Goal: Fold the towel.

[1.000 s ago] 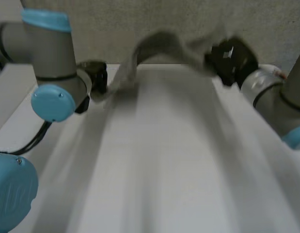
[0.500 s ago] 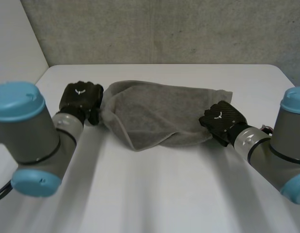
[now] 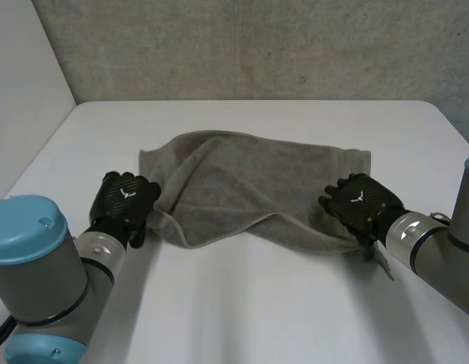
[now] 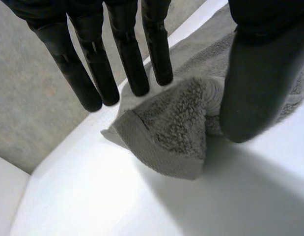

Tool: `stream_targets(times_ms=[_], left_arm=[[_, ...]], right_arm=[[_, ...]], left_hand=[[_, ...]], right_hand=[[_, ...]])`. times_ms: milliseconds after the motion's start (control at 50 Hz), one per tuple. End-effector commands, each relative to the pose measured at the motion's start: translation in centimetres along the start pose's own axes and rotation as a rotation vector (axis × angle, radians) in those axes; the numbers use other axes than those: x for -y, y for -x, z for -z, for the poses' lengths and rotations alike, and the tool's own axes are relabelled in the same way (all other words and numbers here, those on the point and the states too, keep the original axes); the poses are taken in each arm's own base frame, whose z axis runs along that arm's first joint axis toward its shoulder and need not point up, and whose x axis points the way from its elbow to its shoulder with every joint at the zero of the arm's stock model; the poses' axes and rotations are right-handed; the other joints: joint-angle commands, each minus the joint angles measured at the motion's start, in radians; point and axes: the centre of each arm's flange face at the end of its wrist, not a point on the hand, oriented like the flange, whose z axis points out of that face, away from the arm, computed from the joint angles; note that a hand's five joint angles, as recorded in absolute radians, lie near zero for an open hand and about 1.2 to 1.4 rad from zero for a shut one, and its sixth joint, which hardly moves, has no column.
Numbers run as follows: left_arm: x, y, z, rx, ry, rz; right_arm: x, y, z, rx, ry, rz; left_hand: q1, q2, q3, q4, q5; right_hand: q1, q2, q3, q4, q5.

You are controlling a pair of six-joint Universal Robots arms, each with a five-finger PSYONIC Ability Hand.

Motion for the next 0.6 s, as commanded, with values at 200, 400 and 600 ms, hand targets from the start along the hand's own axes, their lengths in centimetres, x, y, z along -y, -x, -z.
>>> stream_targets(times_ms=[200, 400, 600], left_arm=[[1.1, 0.0, 0.4, 0.010, -0.054, -0.060], [0.9, -0.6, -0.3, -0.031, -0.063, -0.069], [-0.3, -1.6, -3.2, -0.090, -0.036, -0.071]], right_arm=[[-0.8, -1.2, 1.2, -0.081, -0.001, -0.151], [-1.8, -1.9, 2.2, -0.118, 0.020, -0.270], [-3.6, -2.6, 2.0, -0.152, 0.046, -0.357]], left_hand=[[-0.185, -0.192, -0.185, -0.187, -0.351], [-0.288, -0.295, -0.288, -0.290, -0.453], [-0.261, -0.268, -0.261, -0.263, -0.427]], right_hand=[[-0.081, -0.075, -0.087, -0.083, -0.052], [-0.081, -0.075, -0.087, -0.083, -0.052], [-0.061, -0.054, -0.066, -0.062, -0.031]])
